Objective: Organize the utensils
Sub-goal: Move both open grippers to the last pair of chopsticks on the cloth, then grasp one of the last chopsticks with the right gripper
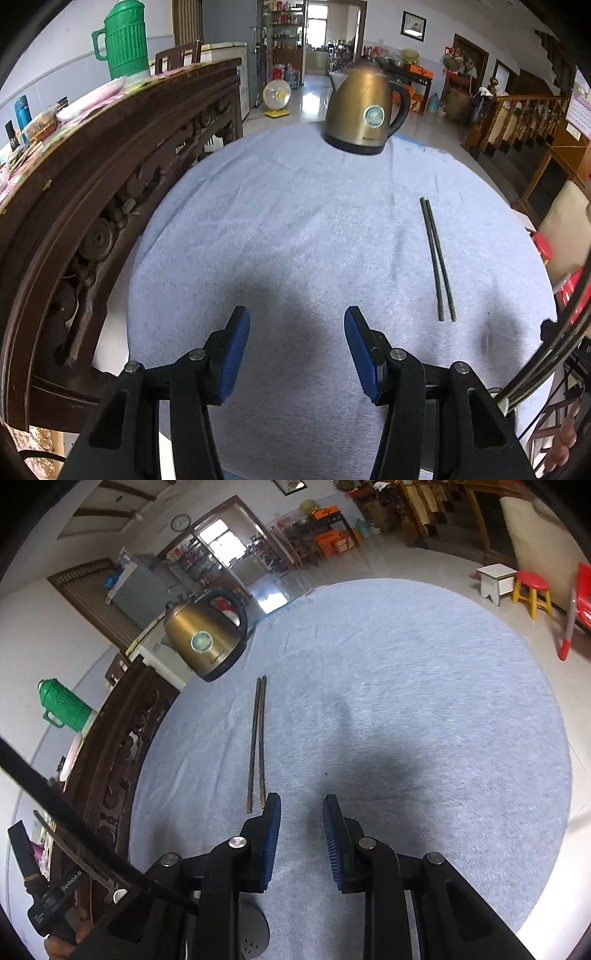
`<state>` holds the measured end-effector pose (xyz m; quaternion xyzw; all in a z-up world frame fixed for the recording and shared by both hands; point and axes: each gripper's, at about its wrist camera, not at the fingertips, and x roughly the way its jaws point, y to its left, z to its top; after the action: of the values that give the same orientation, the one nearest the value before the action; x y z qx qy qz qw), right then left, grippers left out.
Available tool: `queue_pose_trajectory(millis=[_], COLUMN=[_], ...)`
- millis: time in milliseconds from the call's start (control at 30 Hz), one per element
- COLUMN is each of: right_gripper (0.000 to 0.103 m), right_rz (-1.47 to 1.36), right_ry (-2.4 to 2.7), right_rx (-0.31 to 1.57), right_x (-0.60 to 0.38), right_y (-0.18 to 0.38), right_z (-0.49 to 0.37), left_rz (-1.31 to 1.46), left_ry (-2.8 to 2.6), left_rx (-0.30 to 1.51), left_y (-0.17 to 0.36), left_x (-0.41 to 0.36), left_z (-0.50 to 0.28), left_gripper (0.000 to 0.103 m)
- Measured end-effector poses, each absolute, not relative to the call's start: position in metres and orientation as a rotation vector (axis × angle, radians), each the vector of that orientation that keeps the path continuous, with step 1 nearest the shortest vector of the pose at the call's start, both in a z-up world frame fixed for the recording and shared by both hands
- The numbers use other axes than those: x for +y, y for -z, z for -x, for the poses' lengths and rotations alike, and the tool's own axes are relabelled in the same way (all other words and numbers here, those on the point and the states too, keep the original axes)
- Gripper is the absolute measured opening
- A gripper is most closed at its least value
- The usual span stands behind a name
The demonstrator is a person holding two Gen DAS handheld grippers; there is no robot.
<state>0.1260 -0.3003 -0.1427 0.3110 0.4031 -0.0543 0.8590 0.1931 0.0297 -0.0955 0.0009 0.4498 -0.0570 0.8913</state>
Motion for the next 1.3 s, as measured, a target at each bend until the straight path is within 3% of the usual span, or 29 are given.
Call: queue_pose_trajectory(millis=[333,600,1300], right_gripper=[0.026,0.026,0.026], right_rz=[-0.593,-0.562,-0.477], right_ry=[-0.061,-0.087,0.046], right_rx=[1.012,1.007,1.061], right_x=[-0.310,-0.312,-0.292], right_y=[0.169,0.188,0.217], right_z=[-0.239,-0.323,-0.426], left_rz=[-0.004,0.001,0.001], left_ry=[0.120,0.114,0.118], left_rx=[0.999,1.040,1.091], left_y=[0.120,0.136,0.160], left_x=[0.033,0.036,0.038], left_z=[-0.215,-0.242,-0.262], left_gripper=[0.054,0.054,0.054])
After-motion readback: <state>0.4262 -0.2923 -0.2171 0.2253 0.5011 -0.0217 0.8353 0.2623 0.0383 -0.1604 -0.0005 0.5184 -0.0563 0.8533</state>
